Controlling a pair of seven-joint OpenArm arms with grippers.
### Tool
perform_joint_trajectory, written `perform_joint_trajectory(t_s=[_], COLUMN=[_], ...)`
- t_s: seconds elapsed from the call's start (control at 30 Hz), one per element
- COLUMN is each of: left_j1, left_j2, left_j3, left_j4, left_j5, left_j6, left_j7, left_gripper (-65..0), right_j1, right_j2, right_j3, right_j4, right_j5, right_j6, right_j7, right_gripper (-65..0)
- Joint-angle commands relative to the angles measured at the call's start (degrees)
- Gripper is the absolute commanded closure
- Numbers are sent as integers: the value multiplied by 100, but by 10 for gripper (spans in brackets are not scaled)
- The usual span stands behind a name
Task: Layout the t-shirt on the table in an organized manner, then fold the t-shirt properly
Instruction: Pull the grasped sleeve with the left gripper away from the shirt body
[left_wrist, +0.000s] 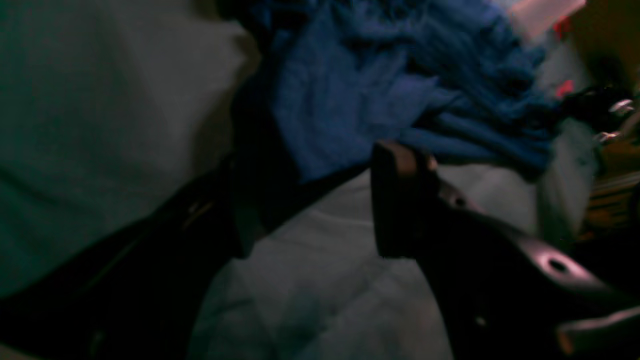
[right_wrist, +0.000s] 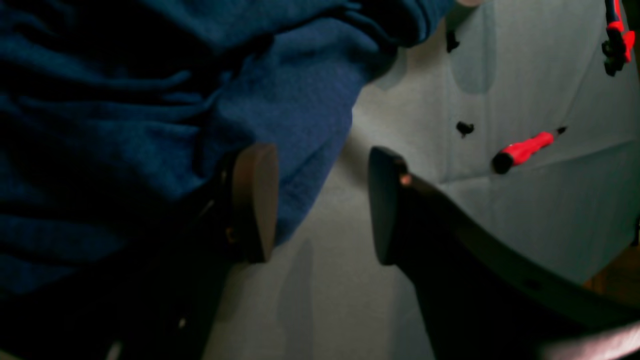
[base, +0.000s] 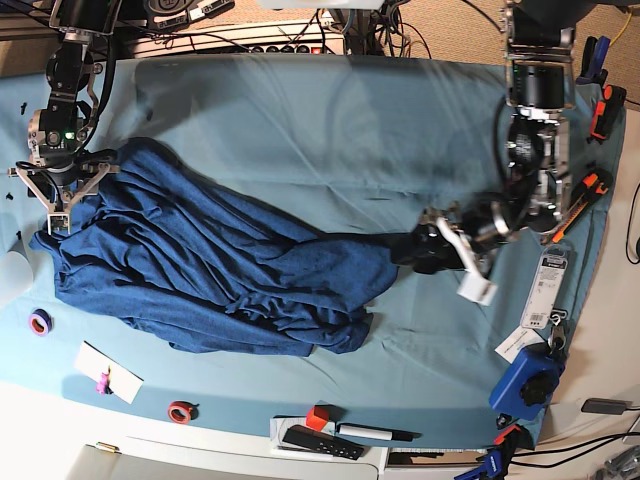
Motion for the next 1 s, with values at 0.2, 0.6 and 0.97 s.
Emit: perform_joint_trajectory(t_s=[0.2,0.6,0.97], left_j1=[-262,-599,68], left_j2=[-24,11,-50], left_j3=[1119,1316,1307], left_j4=[83,92,1604], left_j5=[1016,1362,-1064], left_j6=[566,675,-719], left_j7=[-868,-800,1019], left_gripper=[-347,0,0], right_j1=[52,52,52], right_j2=[111,111,116], right_j3=[48,48,48], right_j4=[94,94,94], right_j5=[-33,-33,-42], right_j6=[-48,-48,-46], right_j7=[107,107,114], right_gripper=[-289,-289,-289])
